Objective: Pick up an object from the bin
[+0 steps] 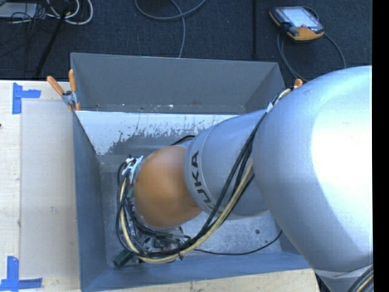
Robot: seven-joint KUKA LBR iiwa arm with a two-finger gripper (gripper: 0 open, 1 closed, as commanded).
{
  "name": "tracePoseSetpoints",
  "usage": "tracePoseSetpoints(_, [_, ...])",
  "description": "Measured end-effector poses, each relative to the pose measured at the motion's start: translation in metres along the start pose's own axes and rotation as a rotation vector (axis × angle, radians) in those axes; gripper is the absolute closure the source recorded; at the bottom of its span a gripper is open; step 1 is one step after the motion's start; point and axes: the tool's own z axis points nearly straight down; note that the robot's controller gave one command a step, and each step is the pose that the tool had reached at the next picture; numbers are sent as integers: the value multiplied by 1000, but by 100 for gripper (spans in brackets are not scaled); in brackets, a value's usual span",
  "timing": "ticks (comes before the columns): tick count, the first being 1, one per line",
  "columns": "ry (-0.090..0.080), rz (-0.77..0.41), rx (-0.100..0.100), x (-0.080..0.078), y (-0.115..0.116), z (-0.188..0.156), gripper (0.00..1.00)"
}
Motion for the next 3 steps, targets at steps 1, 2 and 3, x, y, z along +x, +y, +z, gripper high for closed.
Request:
tracePoseSetpoints(1, [0,1,0,0,0,0,100])
tracePoseSetpoints(2, [1,-14,-1,-21,-30,-129,100])
tracePoseSetpoints(3, [1,-14,-1,-21,-30,-129,100])
